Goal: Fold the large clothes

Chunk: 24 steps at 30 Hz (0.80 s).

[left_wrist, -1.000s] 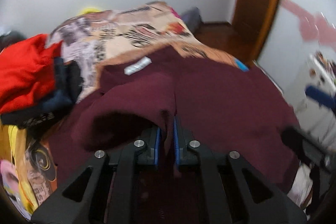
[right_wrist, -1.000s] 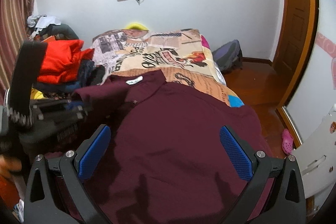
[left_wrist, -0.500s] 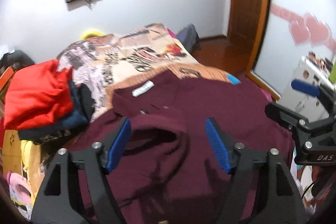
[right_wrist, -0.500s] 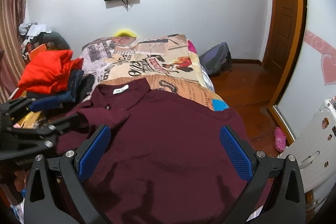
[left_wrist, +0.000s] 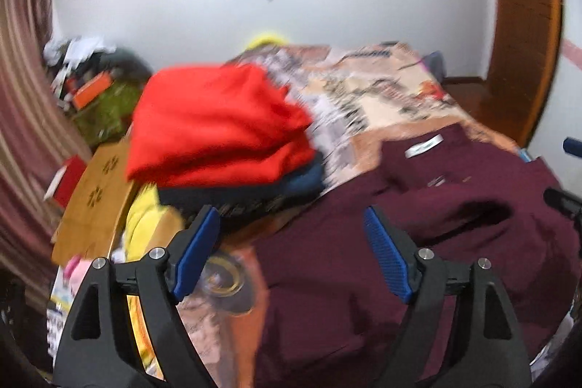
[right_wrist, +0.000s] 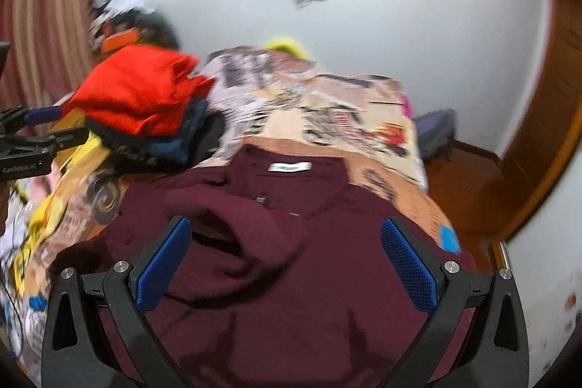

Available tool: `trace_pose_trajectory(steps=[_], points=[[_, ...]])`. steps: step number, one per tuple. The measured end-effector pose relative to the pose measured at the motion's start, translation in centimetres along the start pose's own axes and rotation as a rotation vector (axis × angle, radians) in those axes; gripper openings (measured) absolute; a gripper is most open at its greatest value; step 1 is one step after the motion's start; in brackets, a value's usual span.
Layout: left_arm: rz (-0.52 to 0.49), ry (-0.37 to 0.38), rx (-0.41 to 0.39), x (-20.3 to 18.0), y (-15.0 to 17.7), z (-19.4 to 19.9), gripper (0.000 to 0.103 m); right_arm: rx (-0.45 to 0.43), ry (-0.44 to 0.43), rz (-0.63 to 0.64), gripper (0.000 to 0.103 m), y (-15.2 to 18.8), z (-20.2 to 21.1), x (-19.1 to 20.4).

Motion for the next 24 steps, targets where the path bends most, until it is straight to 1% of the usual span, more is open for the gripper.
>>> trace_pose_trajectory(steps=[2, 5, 7, 11, 13, 14, 15, 16, 17, 18, 19, 21, 22, 24], points=[[0.017, -0.024, 0.051, 1.9, 1.3, -1.7, 0.081, 0.038, -0.044, 0.056, 0.103, -0.7, -2.3, 1.5], [0.035, -0.050, 0.112, 3.6, 3.4, -4.0, 0.081, 0.101, -0.099, 0.136, 0.103, -1.1, -5.3, 3.5], [0.049, -0.060, 0.158, 4.5, 5.0, -5.5, 0.081, 0.178, -0.131, 0.202, 0.103, -0.9, -8.0, 4.9], [0.079, -0.058, 0.247, 5.1, 8.0, -8.3, 0.081, 0.312, -0.152, 0.282, 0.101, 0.6, -12.1, 6.2], [0.093, -0.044, 0.288, 5.1, 9.1, -9.5, 0.081, 0.363, -0.146, 0.284, 0.097, 1.5, -13.6, 6.1], [0.098, -0.036, 0.311, 4.9, 9.7, -10.1, 0.081, 0.381, -0.147, 0.276, 0.091, 1.7, -13.9, 5.9], [0.100, -0.027, 0.329, 4.6, 10.2, -10.6, 0.081, 0.399, -0.148, 0.258, 0.082, 2.1, -14.3, 5.5], [0.098, -0.018, 0.342, 4.3, 10.7, -10.9, 0.081, 0.400, -0.150, 0.238, 0.079, 2.2, -14.4, 4.9], [0.090, -0.010, 0.355, 4.0, 11.2, -11.1, 0.081, 0.392, -0.148, 0.227, 0.072, 2.1, -14.2, 4.7], [0.080, -0.006, 0.363, 3.6, 11.5, -11.3, 0.081, 0.373, -0.149, 0.207, 0.062, 2.0, -13.8, 4.1], [0.066, -0.004, 0.366, 3.2, 11.9, -11.3, 0.081, 0.364, -0.150, 0.186, 0.056, 1.9, -13.4, 3.6], [0.042, -0.001, 0.369, 2.5, 12.3, -11.3, 0.081, 0.339, -0.149, 0.125, 0.033, 1.9, -12.4, 1.9], [0.032, -0.002, 0.369, 2.2, 12.4, -11.2, 0.081, 0.326, -0.146, 0.098, 0.026, 1.8, -11.8, 1.2], [0.010, -0.008, 0.364, 1.8, 12.6, -10.8, 0.081, 0.276, -0.136, 0.019, 0.024, 1.8, -10.1, -0.8]])
Point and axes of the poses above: each gripper's, at about its wrist camera, not at the fingertips, and z roughly against the way its jaws point, x to its left, y to its underside, the point moved 5 cm from there along -z, roughly the way its jaws point, and after that the axes turned 14 degrees about z, right-handed, at the moved point
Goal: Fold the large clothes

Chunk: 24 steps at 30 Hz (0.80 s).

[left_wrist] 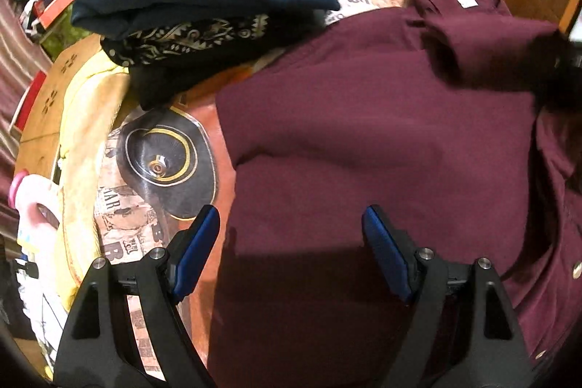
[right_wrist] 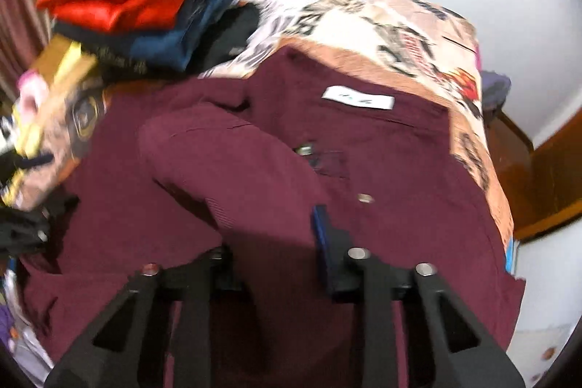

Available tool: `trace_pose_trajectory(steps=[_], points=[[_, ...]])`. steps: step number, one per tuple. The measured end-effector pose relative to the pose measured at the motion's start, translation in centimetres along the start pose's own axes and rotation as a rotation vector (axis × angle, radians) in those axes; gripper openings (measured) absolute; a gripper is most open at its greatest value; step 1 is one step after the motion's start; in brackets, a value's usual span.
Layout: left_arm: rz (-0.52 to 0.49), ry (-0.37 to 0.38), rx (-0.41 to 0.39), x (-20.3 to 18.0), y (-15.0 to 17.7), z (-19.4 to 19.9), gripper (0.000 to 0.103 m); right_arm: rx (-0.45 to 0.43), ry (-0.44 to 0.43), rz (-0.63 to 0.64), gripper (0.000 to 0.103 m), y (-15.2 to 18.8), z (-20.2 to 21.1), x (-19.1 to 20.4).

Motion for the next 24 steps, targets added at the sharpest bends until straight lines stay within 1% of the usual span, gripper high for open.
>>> trace_pose_trajectory(steps=[4, 5, 7, 9, 11, 12, 17, 18, 20, 21, 24], points=[[-0.046, -0.018, -0.018, -0.9, 0.8, 0.6, 0.081, -0.102, 0.032, -0.151, 0.024, 1.6, 3.8, -3.9], [-0.053, -0.024, -0.023, -1.0, 0.9, 0.7, 0.081, -0.112, 0.028, -0.173, 0.024, 1.9, 4.2, -4.5], [-0.058, -0.028, -0.025, -1.2, 1.1, 0.9, 0.081, -0.137, -0.008, -0.236, 0.028, 3.3, 5.0, -5.6], [-0.054, -0.036, -0.026, -1.3, 1.2, 0.9, 0.081, -0.137, -0.012, -0.287, 0.040, 5.1, 5.4, -6.3], [-0.053, -0.050, -0.029, -1.3, 1.4, 0.8, 0.081, -0.119, 0.023, -0.339, 0.042, 6.9, 5.6, -7.2], [-0.053, -0.056, -0.033, -1.4, 1.5, 0.8, 0.081, -0.107, 0.036, -0.391, 0.043, 8.3, 5.7, -8.1], [-0.068, -0.096, -0.046, -1.8, 1.8, 1.1, 0.081, -0.096, 0.000, -0.655, 0.046, 14.2, 6.0, -11.6], [-0.069, -0.099, -0.044, -1.9, 1.8, 1.2, 0.081, -0.107, -0.025, -0.690, 0.047, 15.0, 6.2, -12.0], [-0.070, -0.096, -0.040, -2.1, 1.7, 1.4, 0.081, -0.114, -0.061, -0.736, 0.049, 15.9, 6.9, -12.0], [-0.070, -0.087, -0.037, -2.3, 1.6, 1.6, 0.081, -0.114, -0.063, -0.745, 0.050, 16.1, 7.3, -12.0], [-0.075, -0.042, -0.038, -3.4, 1.4, 2.3, 0.081, -0.117, 0.005, -0.716, 0.050, 15.5, 8.7, -11.7]])
Point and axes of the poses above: each gripper's, at about its wrist camera, not at the fingertips, and z roughly against the way its jaws point, x to its left, y to its underside, the point moved 5 cm from there along -z, roughly the way its jaws point, and after that the axes turned 14 degrees about z, right-handed, at the moved point
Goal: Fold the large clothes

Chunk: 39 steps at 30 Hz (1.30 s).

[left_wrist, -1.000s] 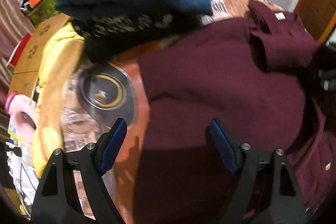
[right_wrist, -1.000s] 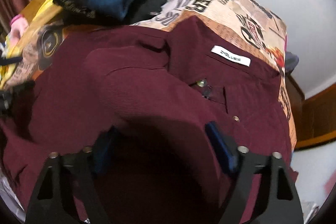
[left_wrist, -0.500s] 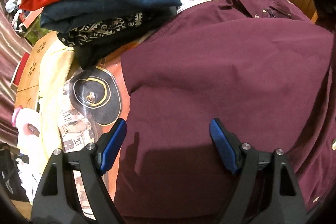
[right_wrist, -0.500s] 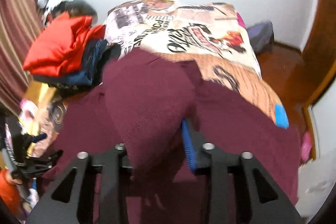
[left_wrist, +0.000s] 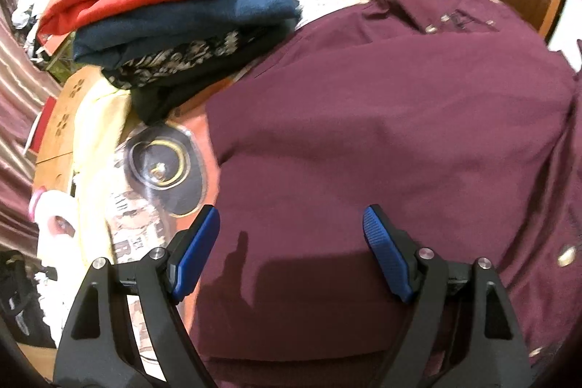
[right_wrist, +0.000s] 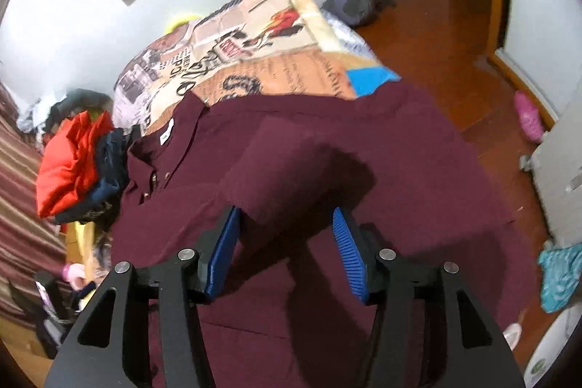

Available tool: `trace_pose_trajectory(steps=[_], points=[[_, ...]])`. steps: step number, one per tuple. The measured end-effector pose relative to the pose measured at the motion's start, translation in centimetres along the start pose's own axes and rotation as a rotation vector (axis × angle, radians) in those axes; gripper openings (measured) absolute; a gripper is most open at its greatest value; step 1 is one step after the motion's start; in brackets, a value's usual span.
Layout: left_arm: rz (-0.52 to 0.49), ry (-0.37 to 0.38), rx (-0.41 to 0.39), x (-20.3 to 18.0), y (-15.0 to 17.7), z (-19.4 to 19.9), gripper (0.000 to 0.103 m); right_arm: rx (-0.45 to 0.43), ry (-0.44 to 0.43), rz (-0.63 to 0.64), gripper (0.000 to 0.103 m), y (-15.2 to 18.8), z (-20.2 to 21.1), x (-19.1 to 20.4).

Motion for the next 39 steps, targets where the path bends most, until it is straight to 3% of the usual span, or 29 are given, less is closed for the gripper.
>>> trace_pose_trajectory(steps=[7, 14, 19, 23, 29, 31, 35, 39], points=[[-0.046, 0.137, -0.009, -4.6, -1.1, 2.0, 0.081, -0.056, -0.009, 0.024, 0.058, -1.5, 1.7, 1.3], [-0.148, 0.268, 0.019, -10.9, -0.2, 3.4, 0.081, -0.028, -0.054, 0.232, 0.062, -2.3, -0.1, 7.4], [-0.202, 0.237, -0.027, -13.0, 0.6, 4.0, 0.081, 0.077, -0.041, 0.324, 0.063, 0.9, -3.2, 8.6], [-0.175, 0.227, -0.043, -11.9, 0.0, 4.7, 0.081, 0.164, -0.013, 0.280, 0.063, 4.2, -4.5, 6.8], [-0.122, 0.142, -0.120, -8.0, -2.3, 5.6, 0.081, 0.128, -0.055, 0.183, 0.063, 6.1, -1.3, 4.1], [-0.091, 0.128, -0.110, -6.8, -2.5, 5.2, 0.081, 0.103, -0.077, 0.138, 0.063, 6.1, 0.0, 3.8], [-0.008, 0.160, -0.039, -5.4, -2.1, 3.7, 0.081, 0.023, 0.011, 0.039, 0.063, 5.5, 2.6, 1.6], [-0.012, 0.197, 0.000, -6.5, -1.2, 2.8, 0.081, 0.017, 0.023, -0.070, 0.063, 5.5, 2.7, -0.9]])
Point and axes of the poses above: each gripper's, at about its wrist camera, not at the fingertips, and z roughly against the way its jaws point, x to its left, y to its underside, the point moved 5 cm from there along -z, roughly the way its jaws point, and after that the axes turned 14 degrees about z, right-handed, at the moved point
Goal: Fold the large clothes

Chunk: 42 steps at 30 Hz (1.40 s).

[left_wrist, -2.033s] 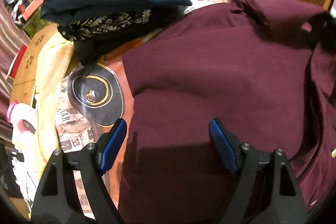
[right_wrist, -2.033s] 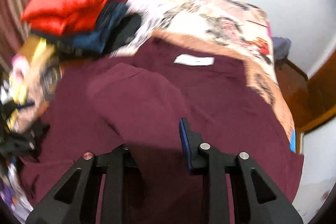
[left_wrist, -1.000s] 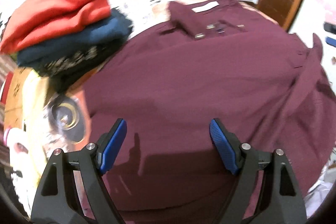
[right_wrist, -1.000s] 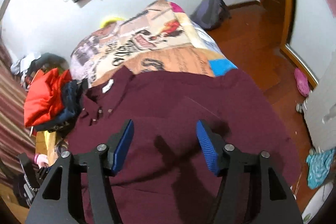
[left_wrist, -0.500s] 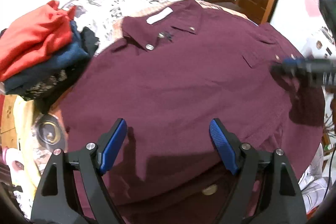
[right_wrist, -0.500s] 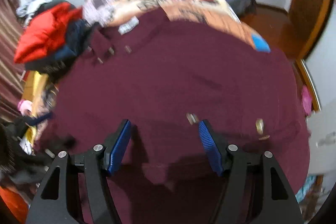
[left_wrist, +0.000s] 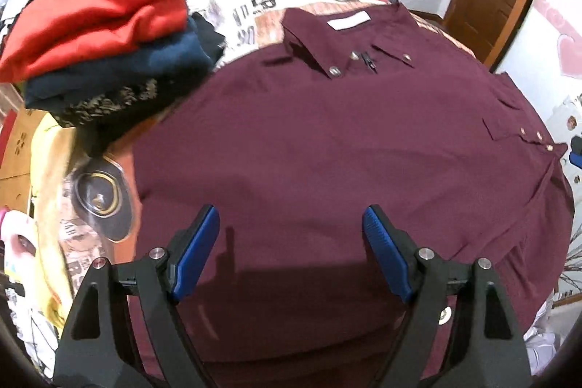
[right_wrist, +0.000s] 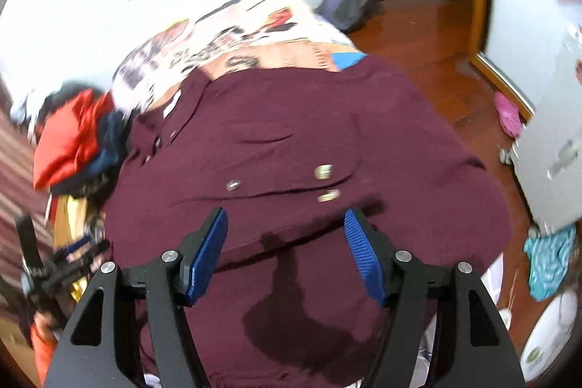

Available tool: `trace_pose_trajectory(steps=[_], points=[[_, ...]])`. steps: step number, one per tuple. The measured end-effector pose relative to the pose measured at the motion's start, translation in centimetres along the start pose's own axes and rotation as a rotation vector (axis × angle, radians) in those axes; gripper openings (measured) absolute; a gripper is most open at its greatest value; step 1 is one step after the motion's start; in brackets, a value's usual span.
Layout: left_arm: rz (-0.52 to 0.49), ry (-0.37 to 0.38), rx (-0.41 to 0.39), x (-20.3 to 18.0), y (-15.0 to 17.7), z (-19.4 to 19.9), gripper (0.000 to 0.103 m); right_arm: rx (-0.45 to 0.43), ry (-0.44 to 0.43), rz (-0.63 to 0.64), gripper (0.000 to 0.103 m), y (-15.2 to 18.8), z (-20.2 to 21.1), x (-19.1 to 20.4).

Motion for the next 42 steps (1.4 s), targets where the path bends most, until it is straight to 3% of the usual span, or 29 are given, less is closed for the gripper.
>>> trace_pose_trajectory(steps=[7, 13, 14, 17, 19, 21, 25, 29, 31, 38, 42], points=[[-0.063, 0.032, 0.018, -3.3, 0.9, -0.8, 0.081, 0.044, -0.078, -0.185, 0.066, 1.4, -3.1, -2.1], [-0.101, 0.032, 0.007, -5.3, 1.0, -0.8, 0.081, -0.042, 0.000, -0.150, 0.065, 0.2, -2.9, -1.7], [-0.103, 0.033, 0.005, -5.5, 1.0, -0.7, 0.081, -0.058, 0.013, -0.127, 0.061, 0.0, -2.7, -1.5], [-0.104, 0.041, 0.003, -6.1, 0.7, -0.5, 0.081, -0.077, 0.056, -0.059, 0.033, -0.9, -2.5, -1.0], [-0.106, 0.048, -0.003, -6.3, 0.5, -0.2, 0.081, -0.094, 0.045, -0.022, 0.025, -1.6, -2.2, -0.7], [-0.112, 0.050, -0.013, -6.7, 0.3, 0.1, 0.081, -0.134, 0.033, 0.027, 0.010, -2.8, -1.5, -0.4], [-0.119, 0.057, -0.037, -7.4, -0.4, 1.0, 0.081, -0.236, -0.012, 0.115, 0.009, -6.3, 1.2, 1.0], [-0.124, 0.071, -0.069, -8.1, -1.1, 2.0, 0.081, -0.306, 0.018, 0.193, 0.008, -8.0, 2.6, 2.3], [-0.125, 0.080, -0.075, -8.4, -1.3, 2.3, 0.081, -0.292, 0.028, 0.200, 0.008, -7.9, 1.8, 2.0], [-0.141, 0.082, -0.063, -9.3, -1.1, 1.7, 0.081, -0.092, 0.067, 0.124, 0.009, -4.2, -3.4, -1.8], [-0.154, 0.083, -0.064, -9.8, -1.1, 1.7, 0.081, 0.003, 0.034, 0.106, 0.016, -2.5, -3.6, -3.1]])
Point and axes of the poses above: each gripper's, at about its wrist camera, not at the fingertips, and z roughly against the way its jaws point, x to its left, y to its underside, the point moved 5 cm from there along -z, roughly the way its jaws point, and after that the axes turned 14 degrees about z, right-handed, at the moved point
